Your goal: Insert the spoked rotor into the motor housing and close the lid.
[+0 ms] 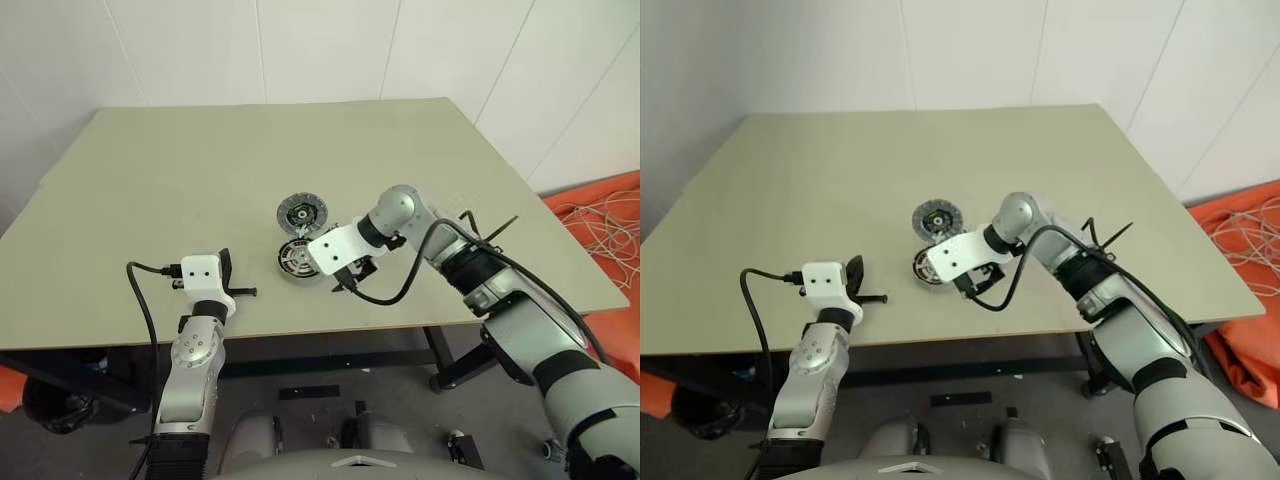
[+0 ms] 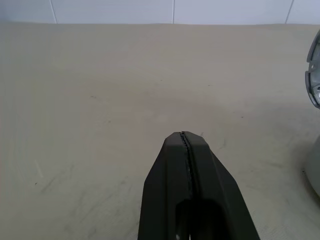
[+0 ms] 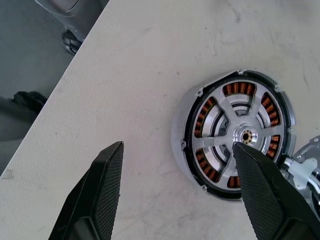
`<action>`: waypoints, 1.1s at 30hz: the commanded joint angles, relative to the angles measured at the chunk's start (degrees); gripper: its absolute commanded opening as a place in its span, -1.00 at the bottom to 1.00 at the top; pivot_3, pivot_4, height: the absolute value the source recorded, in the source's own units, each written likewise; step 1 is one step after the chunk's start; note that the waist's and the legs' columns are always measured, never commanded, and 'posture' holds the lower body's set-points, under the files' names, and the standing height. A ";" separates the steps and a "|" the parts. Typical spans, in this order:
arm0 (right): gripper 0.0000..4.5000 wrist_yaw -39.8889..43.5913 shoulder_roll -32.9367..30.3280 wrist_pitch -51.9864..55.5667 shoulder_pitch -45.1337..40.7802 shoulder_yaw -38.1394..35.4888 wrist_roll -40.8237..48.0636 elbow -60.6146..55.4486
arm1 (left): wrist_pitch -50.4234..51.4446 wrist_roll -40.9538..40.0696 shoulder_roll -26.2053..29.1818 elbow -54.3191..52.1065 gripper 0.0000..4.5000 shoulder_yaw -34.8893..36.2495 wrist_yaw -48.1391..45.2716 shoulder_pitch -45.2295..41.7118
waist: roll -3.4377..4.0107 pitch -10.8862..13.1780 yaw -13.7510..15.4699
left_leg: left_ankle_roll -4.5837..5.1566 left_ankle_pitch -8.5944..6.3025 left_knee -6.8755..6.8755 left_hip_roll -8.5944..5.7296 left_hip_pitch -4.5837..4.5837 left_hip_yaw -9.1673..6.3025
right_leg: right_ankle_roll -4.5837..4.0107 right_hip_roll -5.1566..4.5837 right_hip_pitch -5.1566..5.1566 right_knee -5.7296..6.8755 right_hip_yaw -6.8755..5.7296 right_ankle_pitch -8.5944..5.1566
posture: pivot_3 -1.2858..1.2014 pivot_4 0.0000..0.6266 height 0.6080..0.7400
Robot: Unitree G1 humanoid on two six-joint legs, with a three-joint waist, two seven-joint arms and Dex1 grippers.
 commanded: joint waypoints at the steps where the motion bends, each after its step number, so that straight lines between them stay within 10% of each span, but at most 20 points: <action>1: 0.74 -0.15 0.82 -2.36 -1.97 -0.54 -0.88 1.57 | -1.23 0.12 0.05 -1.16 -1.00 -0.24 -0.14 -0.48 | 0.00 0.00 0.03 | 0.00 0.00 0.00 0.00 0.00 0.00 | 0.00 0.00 0.00 0.00 0.00 0.00 | 0.03 -1.00 1.00; 24: 0.74 0.16 3.63 -9.78 -5.78 -0.69 -5.49 16.16 | -0.50 -0.16 -0.24 -2.07 -1.00 -0.66 0.12 -0.03 | 0.00 0.00 -0.05 | 0.01 0.00 0.07 0.02 -0.01 0.00 | -0.04 0.00 -0.01 0.11 -0.02 0.01 | 0.03 -1.00 1.00; 33: -0.44 -0.10 3.68 -9.71 -5.68 -1.62 -5.39 16.55 | -0.59 -0.30 -0.20 -1.48 -1.00 -0.78 -0.34 -0.09 | 0.01 0.00 0.06 | 0.01 0.00 0.22 0.04 -0.01 0.00 | -0.07 -0.01 -0.01 0.26 -0.03 0.01 | 0.03 -1.00 1.00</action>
